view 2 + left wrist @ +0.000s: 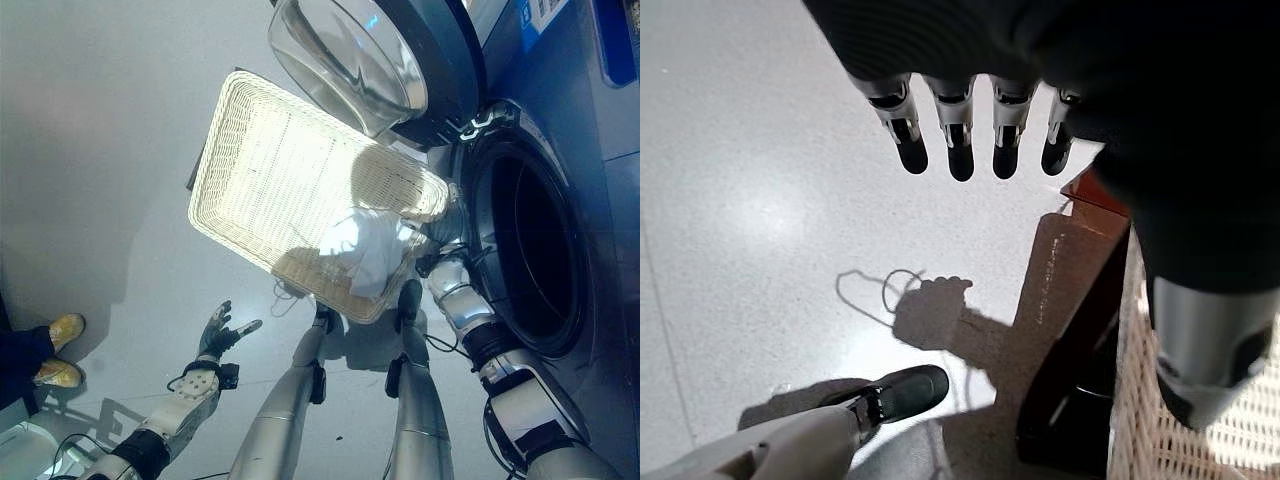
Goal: Put the clothes into the washing machine.
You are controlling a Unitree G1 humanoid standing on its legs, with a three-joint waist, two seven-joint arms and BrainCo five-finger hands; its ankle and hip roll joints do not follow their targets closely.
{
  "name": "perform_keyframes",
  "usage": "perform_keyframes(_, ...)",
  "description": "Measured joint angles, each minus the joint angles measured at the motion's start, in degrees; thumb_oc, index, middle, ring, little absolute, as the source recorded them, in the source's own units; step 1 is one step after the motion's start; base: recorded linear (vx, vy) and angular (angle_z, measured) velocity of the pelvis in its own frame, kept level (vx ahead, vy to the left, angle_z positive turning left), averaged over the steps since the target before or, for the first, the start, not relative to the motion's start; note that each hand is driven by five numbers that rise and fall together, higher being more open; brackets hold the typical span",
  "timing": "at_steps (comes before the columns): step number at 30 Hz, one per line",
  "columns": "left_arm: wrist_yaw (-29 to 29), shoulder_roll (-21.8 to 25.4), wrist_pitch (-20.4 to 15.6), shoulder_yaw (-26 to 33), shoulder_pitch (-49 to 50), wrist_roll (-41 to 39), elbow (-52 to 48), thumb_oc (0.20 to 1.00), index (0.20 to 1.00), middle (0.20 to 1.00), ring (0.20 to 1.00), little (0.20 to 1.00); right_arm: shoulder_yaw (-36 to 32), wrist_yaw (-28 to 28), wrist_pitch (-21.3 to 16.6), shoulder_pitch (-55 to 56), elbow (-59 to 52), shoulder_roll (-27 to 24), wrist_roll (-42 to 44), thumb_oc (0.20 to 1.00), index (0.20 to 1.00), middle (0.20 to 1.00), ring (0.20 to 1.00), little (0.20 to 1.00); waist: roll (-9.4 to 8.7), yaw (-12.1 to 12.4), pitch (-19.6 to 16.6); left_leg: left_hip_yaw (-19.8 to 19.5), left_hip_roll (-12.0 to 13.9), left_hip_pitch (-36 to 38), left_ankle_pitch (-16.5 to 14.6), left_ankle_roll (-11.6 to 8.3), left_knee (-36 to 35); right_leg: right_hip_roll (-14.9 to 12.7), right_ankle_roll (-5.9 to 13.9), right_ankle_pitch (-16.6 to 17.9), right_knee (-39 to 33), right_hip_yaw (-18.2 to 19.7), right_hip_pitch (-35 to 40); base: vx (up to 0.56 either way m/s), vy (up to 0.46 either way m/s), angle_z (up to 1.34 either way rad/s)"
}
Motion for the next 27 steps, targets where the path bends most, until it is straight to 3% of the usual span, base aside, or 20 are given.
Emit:
perform_keyframes(9, -1.81, -2.34, -0.62, 0.53, 0.19, 1.68, 2.91, 1.0, 1.0, 1.0, 1.0, 1.0, 5.54, 0.49, 6.93, -2.36, 0.87, -2.44, -15.49, 1.0, 1.0, 1.0, 1.0, 1.0, 0.0, -0.54, 0.0, -1.19, 0.32, -0.78, 0.13, 0.13, 0.5, 0.19, 0.03, -0.12, 0.14, -1.13, 0.05, 0.0, 0.034, 0.03)
perform_keyframes(12, -1.81, -2.34, -0.62, 0.53, 0.19, 1.68, 2.91, 1.0, 1.0, 1.0, 1.0, 1.0, 5.54, 0.49, 6.93, -2.36, 0.87, -2.44, -15.49, 1.0, 1.0, 1.0, 1.0, 1.0, 0.0, -0.54, 0.0, -1.19, 0.32, -0.78, 0.13, 0.13, 0.5, 0.19, 0.03, -0.12, 0.14, -1.13, 0.05, 0.0, 0.005, 0.05)
perform_keyframes(13, -2.38, -2.34, -0.63, 0.45, 0.06, 2.27, 4.25, 1.0, 1.0, 1.0, 1.0, 1.0, 9.47, 3.59, 10.96, -7.38, 5.8, -3.41, -18.1, 1.0, 1.0, 1.0, 1.0, 1.0, 0.0, -0.29, 0.0, -1.78, 0.32, -0.94, 0.13, 0.12, 0.97, 0.11, 0.02, -0.12, 0.23, -1.81, 0.39, 0.0, 0.006, 0.08)
perform_keyframes(19, -2.72, -2.3, -0.63, 0.46, 0.06, 2.27, 4.73, 1.0, 1.0, 1.0, 1.0, 1.0, 10.35, 6.48, 12.33, -8.84, 6.35, -4.58, -18.67, 1.0, 1.0, 1.0, 1.0, 1.0, 0.01, -0.05, -0.01, -2.66, 0.21, -0.94, 0.15, 0.07, 1.46, -0.04, -0.02, -0.15, 0.4, -2.4, 0.86, 0.02, -0.008, 0.08)
perform_keyframes(20, -3.24, -2.22, -0.6, -0.25, -0.57, 2.27, 3.96, 1.0, 1.0, 1.0, 1.0, 1.0, 13.21, 11.37, 15.98, -16.01, 17.42, -1.3, -21.53, 1.0, 1.0, 1.0, 1.0, 1.0, 0.1, 0.51, -0.07, -3.06, 0.3, -1.24, -0.21, -0.35, 2.06, -0.15, 0.66, -0.9, 1.97, -2.63, 0.87, 0.07, -0.039, 0.13)
perform_keyframes(21, -3.54, -2.09, -0.22, -1.31, -1.5, 2.28, 3.25, 1.0, 1.0, 1.0, 1.0, 1.0, 17.82, 13.09, 16.71, -19.91, 25.65, -0.41, -18.74, 1.0, 1.0, 1.0, 1.0, 1.0, 0.72, 1.58, -0.49, -5.06, 0.4, -2.14, -0.91, -0.69, 3.19, -0.07, 0.82, -1.59, 2.53, -3.71, 0.97, 0.07, -0.033, 0.29)
perform_keyframes(22, -3.72, -2.22, -0.14, -1.73, -1.87, 2.31, 2.65, 1.0, 1.0, 1.0, 1.0, 1.0, 16.2, 13.93, 16.71, -20.29, 26.51, -0.7, -14.34, 1.0, 1.0, 1.0, 1.0, 1.0, 1.21, 1.82, -1.03, -5.58, 0.52, -2.37, -0.82, -0.71, 3.82, 0.04, 0.44, -2.0, 2.75, -4.03, 0.85, 0.03, 0.046, 0.53)
perform_keyframes(23, -3.72, -2.22, -0.12, -1.99, -1.9, 2.36, 1.93, 1.0, 1.0, 1.0, 1.0, 1.0, 12.47, 14.36, 16.11, -19.27, 24.82, -1.26, -6.81, 1.0, 1.0, 1.0, 1.0, 1.0, 1.76, 2.33, -1.71, -6.01, 0.94, -3.18, -0.2, -1.13, 4.02, 0.48, -0.68, -2.75, 3.67, -4.15, 0.41, 0.02, 0.073, 0.53)
perform_keyframes(25, -3.71, -2.17, 0.87, -1.98, -1.1, 2.36, 1.91, 1.0, 1.0, 1.0, 1.0, 1.0, 1.94, 10.05, 11.34, -15.94, 22.41, 0.05, 7.75, 1.0, 1.0, 1.0, 1.0, 1.0, 1.76, 4.0, -1.71, -6.0, 1.02, -3.86, -0.13, -1.2, 4.41, 0.2, -1.35, -3.85, 5.55, -4.66, -0.53, 0.01, 0.105, 0.3)
perform_keyframes(27, -3.69, -2.15, 1.09, -1.99, -0.46, 2.36, 2.17, 1.0, 1.0, 1.0, 1.0, 1.0, 0.35, 8.15, 9.39, -14.64, 21.31, 0.18, 10.81, 1.0, 1.0, 1.0, 1.0, 1.0, 1.77, 4.08, -1.71, -5.95, 0.85, -4.05, -0.14, -1.2, 4.42, 0.03, -1.2, -4.01, 5.8, -4.65, -0.86, 0.01, 0.084, 0.05)
